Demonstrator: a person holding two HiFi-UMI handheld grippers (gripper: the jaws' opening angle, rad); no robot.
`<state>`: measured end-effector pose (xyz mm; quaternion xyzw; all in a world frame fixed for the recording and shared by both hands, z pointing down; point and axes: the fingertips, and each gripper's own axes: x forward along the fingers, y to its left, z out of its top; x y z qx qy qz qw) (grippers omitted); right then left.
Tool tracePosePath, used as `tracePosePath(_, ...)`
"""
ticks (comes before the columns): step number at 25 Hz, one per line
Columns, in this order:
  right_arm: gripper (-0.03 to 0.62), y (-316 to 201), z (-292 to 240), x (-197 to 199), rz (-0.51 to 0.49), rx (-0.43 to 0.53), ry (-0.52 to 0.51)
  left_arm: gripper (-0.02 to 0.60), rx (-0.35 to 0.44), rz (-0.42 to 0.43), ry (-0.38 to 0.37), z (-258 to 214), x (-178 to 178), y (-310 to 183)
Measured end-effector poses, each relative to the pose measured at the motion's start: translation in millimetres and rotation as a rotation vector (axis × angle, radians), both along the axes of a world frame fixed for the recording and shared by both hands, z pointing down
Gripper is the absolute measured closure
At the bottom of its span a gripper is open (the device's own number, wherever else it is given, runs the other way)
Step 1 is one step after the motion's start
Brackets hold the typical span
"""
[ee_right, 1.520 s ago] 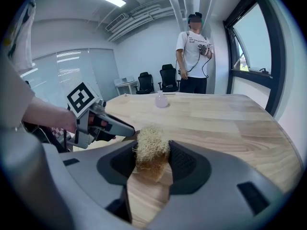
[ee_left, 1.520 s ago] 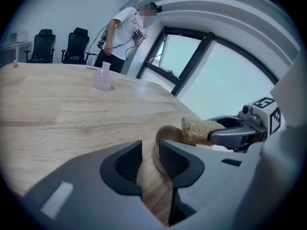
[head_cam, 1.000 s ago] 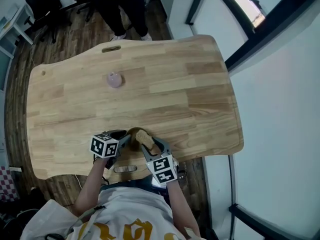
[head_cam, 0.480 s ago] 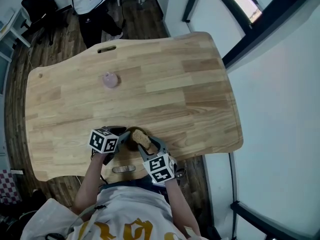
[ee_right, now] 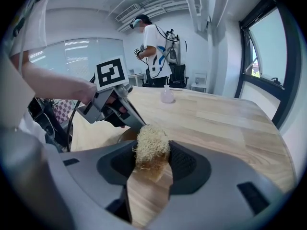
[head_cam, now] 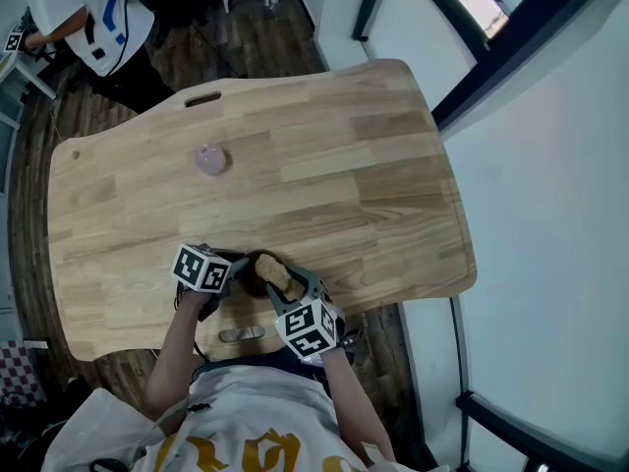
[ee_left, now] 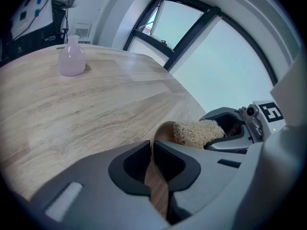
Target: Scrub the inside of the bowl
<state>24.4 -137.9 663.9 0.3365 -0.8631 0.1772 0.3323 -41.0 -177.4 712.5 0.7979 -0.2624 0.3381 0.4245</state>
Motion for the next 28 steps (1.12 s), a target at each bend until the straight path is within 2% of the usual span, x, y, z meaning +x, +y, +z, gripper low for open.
tracePosePath(6, 0.41, -0.9, -0.5, 0.0, -0.004, 0.013, 0.083, 0.555, 0.045, -0.062, 0.005, -11.4, -0.2, -6.4)
tracePosePath(15, 0.41, -3.9, -26.2, 7.7, 0.055, 0.073, 0.117, 0.555, 0.121, -0.112, 0.059, -44.4, 4.6, -5.3)
tracePosePath(20, 0.41, -3.3, -42.0, 15.0, 0.124, 0.107, 0.117, 0.555, 0.177, -0.119, 0.073, -64.7, 10.2, 2.1)
tracePosePath(28, 0.41, 7.8, -57.3, 5.1, 0.108, 0.149, 0.131, 0.555, 0.224, -0.135, 0.098, -87.0, 5.7, 17.5)
